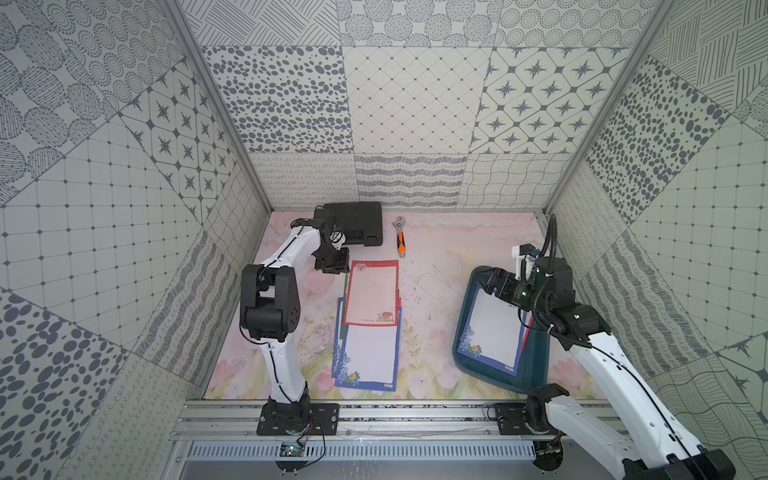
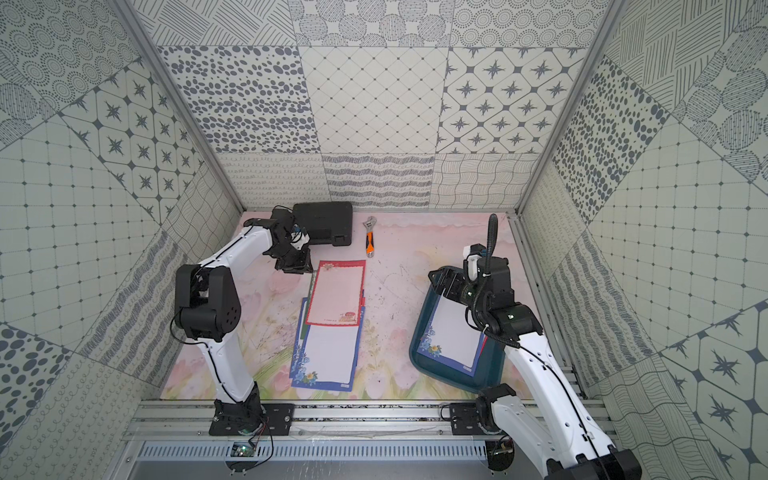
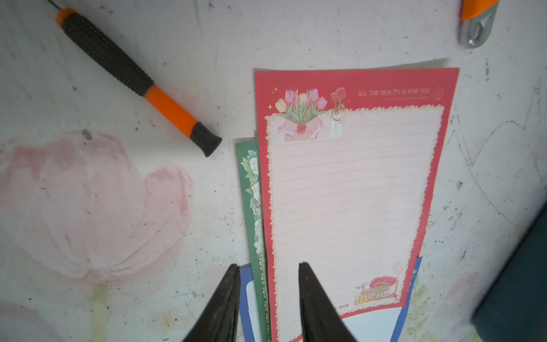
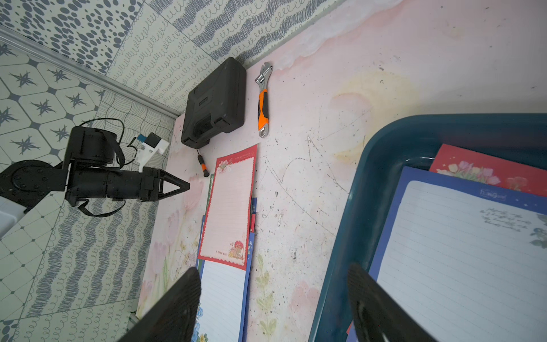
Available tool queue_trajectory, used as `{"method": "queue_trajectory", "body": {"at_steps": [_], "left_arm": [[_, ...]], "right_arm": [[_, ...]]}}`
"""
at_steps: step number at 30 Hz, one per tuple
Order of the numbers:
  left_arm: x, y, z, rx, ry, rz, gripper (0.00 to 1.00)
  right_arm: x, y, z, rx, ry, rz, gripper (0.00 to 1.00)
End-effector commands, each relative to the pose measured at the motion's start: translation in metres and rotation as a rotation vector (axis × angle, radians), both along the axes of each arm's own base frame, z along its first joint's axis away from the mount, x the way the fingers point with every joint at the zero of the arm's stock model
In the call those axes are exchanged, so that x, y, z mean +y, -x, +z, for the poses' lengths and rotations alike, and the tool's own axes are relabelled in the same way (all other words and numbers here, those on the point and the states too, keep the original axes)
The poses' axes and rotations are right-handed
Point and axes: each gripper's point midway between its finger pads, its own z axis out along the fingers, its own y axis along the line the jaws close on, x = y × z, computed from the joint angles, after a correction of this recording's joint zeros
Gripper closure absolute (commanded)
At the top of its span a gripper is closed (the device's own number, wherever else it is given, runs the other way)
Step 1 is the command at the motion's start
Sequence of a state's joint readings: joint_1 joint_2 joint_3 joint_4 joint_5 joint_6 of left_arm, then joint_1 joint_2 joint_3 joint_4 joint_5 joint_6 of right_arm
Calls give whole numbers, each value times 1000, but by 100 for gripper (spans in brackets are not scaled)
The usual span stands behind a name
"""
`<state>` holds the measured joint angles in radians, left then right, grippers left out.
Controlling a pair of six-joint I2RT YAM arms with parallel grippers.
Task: Take out the stationery paper from the storage box
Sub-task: Place the stationery paper at the center of the board.
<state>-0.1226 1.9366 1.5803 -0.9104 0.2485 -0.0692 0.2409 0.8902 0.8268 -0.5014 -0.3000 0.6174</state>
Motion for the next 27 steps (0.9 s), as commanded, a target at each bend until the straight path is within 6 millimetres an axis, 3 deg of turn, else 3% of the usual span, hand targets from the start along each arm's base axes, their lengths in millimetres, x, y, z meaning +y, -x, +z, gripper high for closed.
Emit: {"method": "queue_trajectory", "body": {"at_steps": [1, 8, 16, 21, 27], "left_arm": [[6, -13, 22, -134, -10, 13, 65], [4, -14, 57, -288, 21, 17, 65], [-15, -6, 111, -537, 56, -55, 65], [-40, 8, 139, -677, 96, -153, 66], [-81, 36, 154, -752, 167, -309, 66]], "right_arm": [[-7, -1, 13, -25, 26, -37, 21], [-22, 5, 2, 23, 85, -96, 20], [-51, 20, -16, 103, 206, -202, 19], [-71, 31, -32, 175, 281, -287, 19], [-90, 39, -51, 243, 353, -366, 20]]}}
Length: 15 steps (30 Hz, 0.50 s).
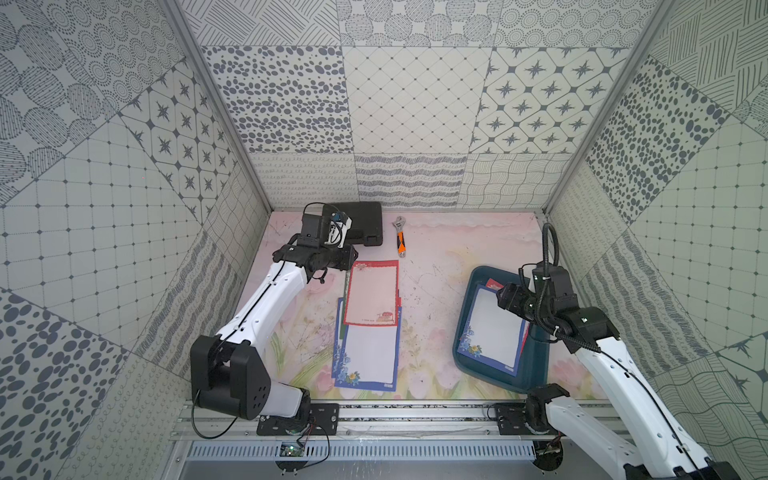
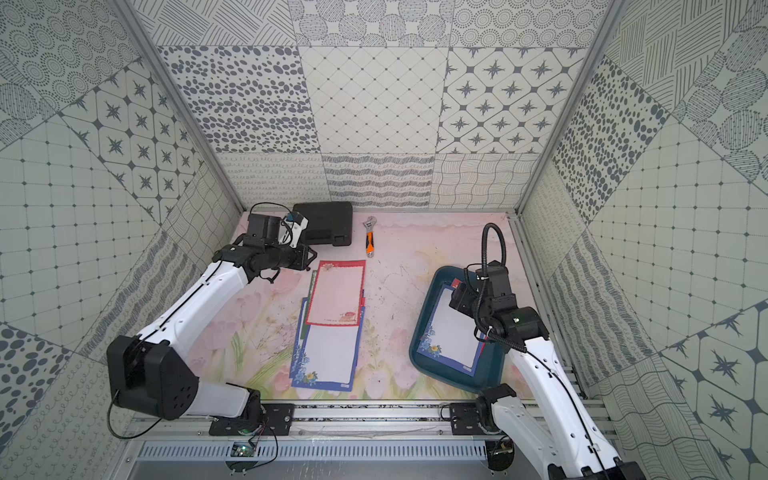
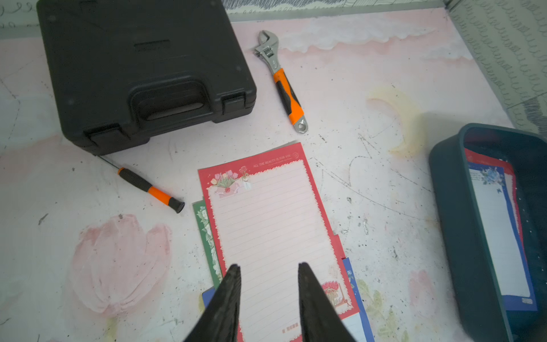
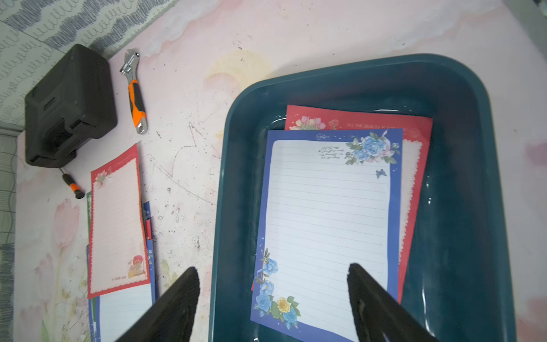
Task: Take out the stationery paper from the storage box
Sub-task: Place the stationery paper at the center of the board, then pick up the stationery paper from the storage box.
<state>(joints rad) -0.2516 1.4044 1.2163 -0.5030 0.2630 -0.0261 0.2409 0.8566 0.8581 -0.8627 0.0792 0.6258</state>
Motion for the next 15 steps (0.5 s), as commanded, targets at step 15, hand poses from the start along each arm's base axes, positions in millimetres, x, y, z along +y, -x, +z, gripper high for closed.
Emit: {"method": "queue_trajectory", "body": {"at_steps": [15], "left_arm": [[-116, 77, 36, -234, 2, -460, 66]], "right_arm": [[-26, 5, -17, 11, 72, -126, 25]]}}
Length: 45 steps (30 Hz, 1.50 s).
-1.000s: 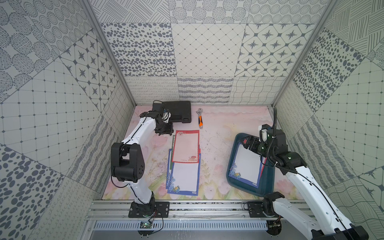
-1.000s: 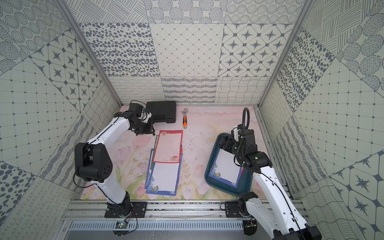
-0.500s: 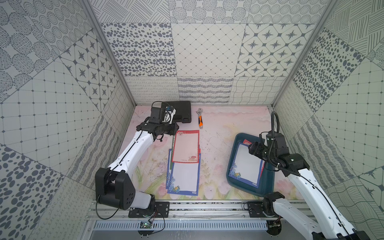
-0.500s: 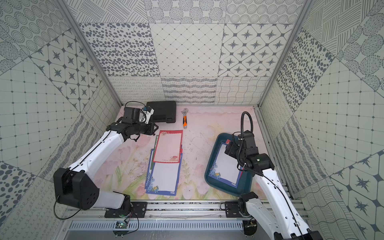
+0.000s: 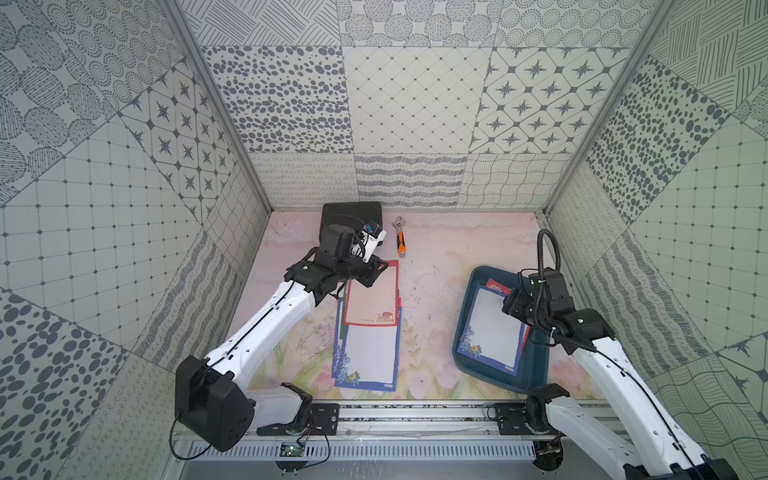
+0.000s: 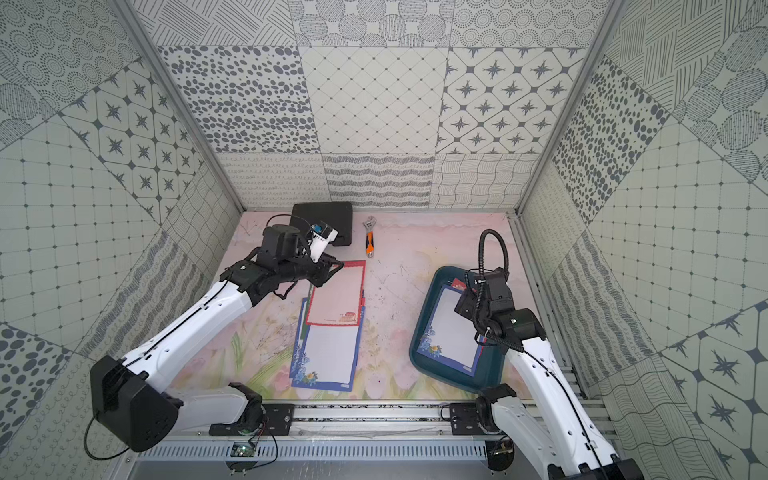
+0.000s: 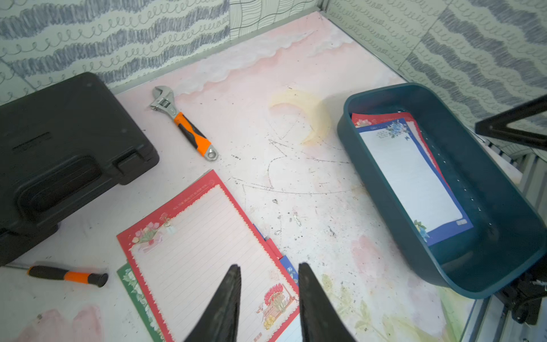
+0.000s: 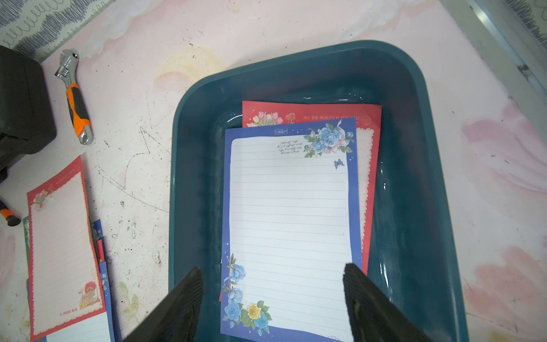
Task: Take out the stationery paper from the storage box
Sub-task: Pick up the stationery paper from the storage box.
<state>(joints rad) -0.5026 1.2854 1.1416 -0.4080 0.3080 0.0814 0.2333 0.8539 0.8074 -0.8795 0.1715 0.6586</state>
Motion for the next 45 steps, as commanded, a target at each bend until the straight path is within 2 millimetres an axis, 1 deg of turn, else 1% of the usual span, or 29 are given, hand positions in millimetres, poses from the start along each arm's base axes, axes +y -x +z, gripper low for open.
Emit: {"method": "queue_trajectory", "body": {"at_steps": [1, 3, 8, 10, 14, 17, 20, 22, 25, 27, 32, 37, 40, 45], "left_arm": [[-35, 22, 0, -51, -27, -120, 65], [-51, 30, -12, -4, -33, -134, 65], [-98, 47, -51, 134, -30, -118, 65], [-115, 49, -67, 181, -42, -91, 65], [-147, 54, -94, 270, -85, -73, 65], [-170, 60, -109, 320, -126, -87, 65], [-187, 61, -119, 331, -171, -93, 65], [-190, 61, -128, 363, -201, -75, 65], [-196, 57, -135, 396, -202, -51, 65], [-202, 59, -140, 427, -193, -55, 65], [-210, 63, -157, 512, -205, -42, 65], [-209, 65, -170, 566, -224, -24, 66], [-209, 66, -171, 579, -224, -22, 66], [-207, 65, -169, 585, -221, -13, 66]], "right_arm": [[-8, -1, 1, -32, 11, -39, 26], [-10, 1, -6, -20, 15, -49, 28], [-15, 7, -26, 22, -14, -86, 33], [-17, 8, -34, 37, -22, -103, 34], [-18, 9, -48, 59, -54, -122, 35], [-20, 11, -59, 80, -72, -141, 36], [-24, 12, -69, 90, -76, -160, 36], [-27, 12, -75, 96, -76, -176, 36], [-30, 11, -83, 105, -72, -189, 35], [-31, 16, -97, 137, -74, -192, 35], [-29, 14, -117, 169, -105, -196, 36], [-29, 10, -121, 198, -114, -182, 35], [-27, 9, -124, 207, -132, -173, 35], [-23, 7, -126, 211, -155, -157, 40]]}}
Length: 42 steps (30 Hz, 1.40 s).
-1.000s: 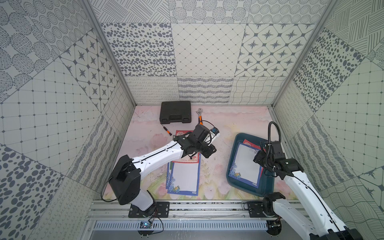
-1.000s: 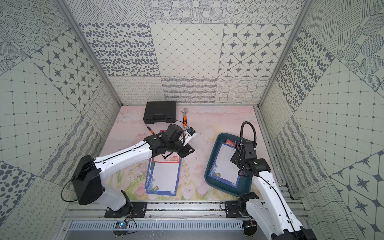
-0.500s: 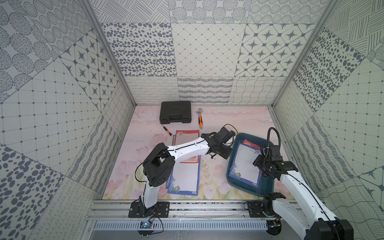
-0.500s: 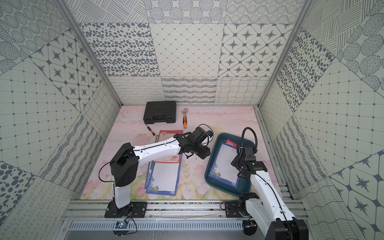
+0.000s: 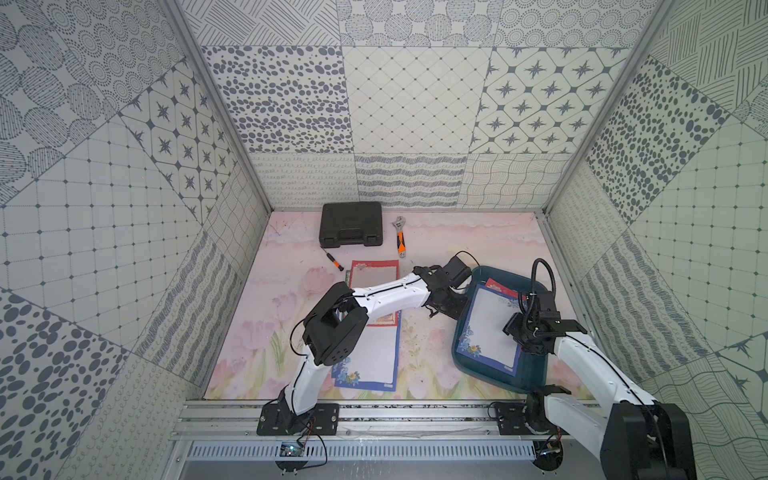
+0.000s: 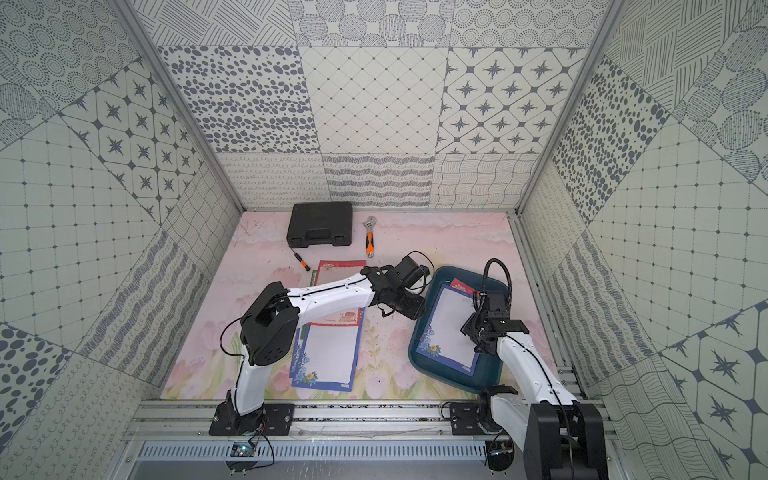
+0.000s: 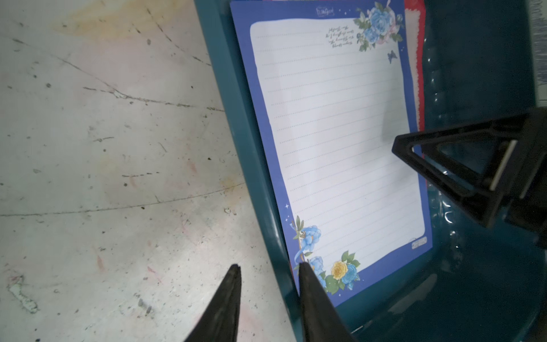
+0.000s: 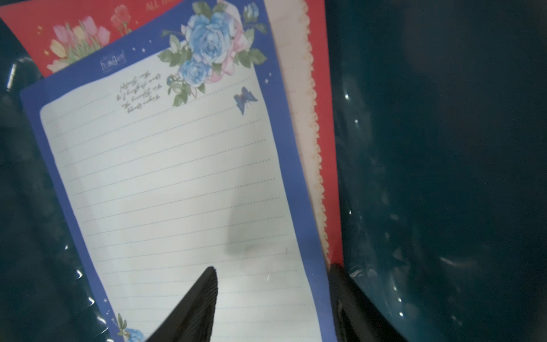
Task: Take out the stationery paper from the storage box
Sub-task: Pick up the stationery paper from the storage box.
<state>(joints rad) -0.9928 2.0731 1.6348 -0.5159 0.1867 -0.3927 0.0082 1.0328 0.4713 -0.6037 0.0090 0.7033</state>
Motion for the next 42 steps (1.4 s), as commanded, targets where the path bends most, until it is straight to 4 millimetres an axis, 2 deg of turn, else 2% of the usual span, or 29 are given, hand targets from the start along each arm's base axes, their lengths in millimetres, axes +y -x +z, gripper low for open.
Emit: {"method": "queue_trajectory", "body": {"at_steps": [1, 8, 17, 20, 28, 29, 31, 33, 37, 42], "left_arm": [[10, 7, -5, 65, -45, 31, 66], [6, 9, -3, 91, -31, 33, 66], [0, 12, -10, 133, -22, 34, 67], [0, 13, -12, 143, -25, 35, 67], [-2, 13, -18, 156, -33, 34, 68], [-2, 13, -19, 160, -37, 36, 68], [-1, 13, -21, 163, -45, 39, 68], [1, 12, -21, 163, -54, 46, 68], [3, 11, -22, 158, -64, 52, 68], [1, 14, -22, 178, -53, 54, 68]], "right_arm": [[4, -12, 6, -44, -24, 21, 40], [12, -15, 7, -63, -59, 50, 54], [27, -22, 13, -106, -144, 86, 63], [32, -24, 19, -129, -174, 97, 68], [40, -29, 33, -214, -219, 112, 74], [38, -28, 33, -215, -209, 108, 71], [26, -22, 28, -179, -152, 57, 57], [11, -16, 25, -138, -86, 10, 56], [-9, -14, 25, -95, 15, -30, 42], [-16, -27, 22, -85, 59, -2, 40]]}}
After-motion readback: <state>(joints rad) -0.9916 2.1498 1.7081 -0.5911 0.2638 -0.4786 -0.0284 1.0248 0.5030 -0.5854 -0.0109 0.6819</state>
